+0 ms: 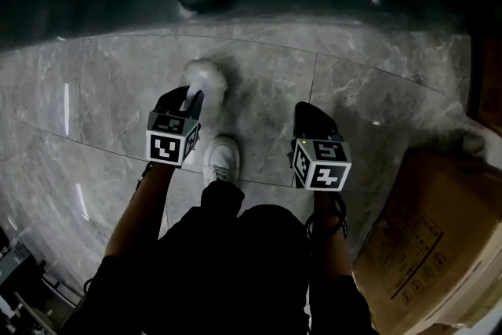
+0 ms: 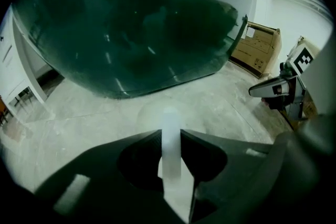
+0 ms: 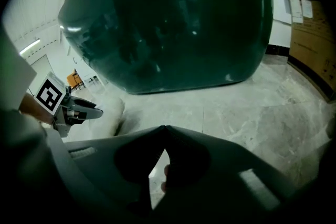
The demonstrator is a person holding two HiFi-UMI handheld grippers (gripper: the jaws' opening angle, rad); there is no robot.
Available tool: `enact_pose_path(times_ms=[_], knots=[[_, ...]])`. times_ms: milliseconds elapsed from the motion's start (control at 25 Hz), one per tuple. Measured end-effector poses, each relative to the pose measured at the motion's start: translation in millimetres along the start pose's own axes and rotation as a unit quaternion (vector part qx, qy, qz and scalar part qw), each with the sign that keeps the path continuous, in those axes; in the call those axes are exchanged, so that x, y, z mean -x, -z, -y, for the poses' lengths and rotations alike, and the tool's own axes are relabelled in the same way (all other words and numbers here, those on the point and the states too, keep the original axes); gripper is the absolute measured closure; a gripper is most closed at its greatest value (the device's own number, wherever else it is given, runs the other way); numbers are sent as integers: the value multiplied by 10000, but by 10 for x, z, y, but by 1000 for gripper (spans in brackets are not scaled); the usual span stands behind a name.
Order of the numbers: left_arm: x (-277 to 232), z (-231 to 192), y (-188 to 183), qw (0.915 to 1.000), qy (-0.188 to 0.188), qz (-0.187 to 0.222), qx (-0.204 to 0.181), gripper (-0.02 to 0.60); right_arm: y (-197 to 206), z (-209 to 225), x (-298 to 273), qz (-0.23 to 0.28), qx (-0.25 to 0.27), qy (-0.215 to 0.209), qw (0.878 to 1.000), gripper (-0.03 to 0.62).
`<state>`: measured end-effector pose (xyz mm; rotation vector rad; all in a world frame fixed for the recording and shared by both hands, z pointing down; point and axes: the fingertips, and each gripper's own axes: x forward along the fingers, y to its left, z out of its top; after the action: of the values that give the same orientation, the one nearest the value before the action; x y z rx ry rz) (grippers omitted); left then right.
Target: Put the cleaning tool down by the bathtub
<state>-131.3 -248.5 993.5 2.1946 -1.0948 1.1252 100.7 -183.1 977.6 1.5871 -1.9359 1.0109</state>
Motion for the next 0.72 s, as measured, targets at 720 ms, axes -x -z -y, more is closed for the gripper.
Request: enact_pose_path(times_ms=[720], knots=[[-420, 69, -177, 9994, 85, 257, -206, 486, 321, 96, -338, -149, -136, -171, 9997, 571]])
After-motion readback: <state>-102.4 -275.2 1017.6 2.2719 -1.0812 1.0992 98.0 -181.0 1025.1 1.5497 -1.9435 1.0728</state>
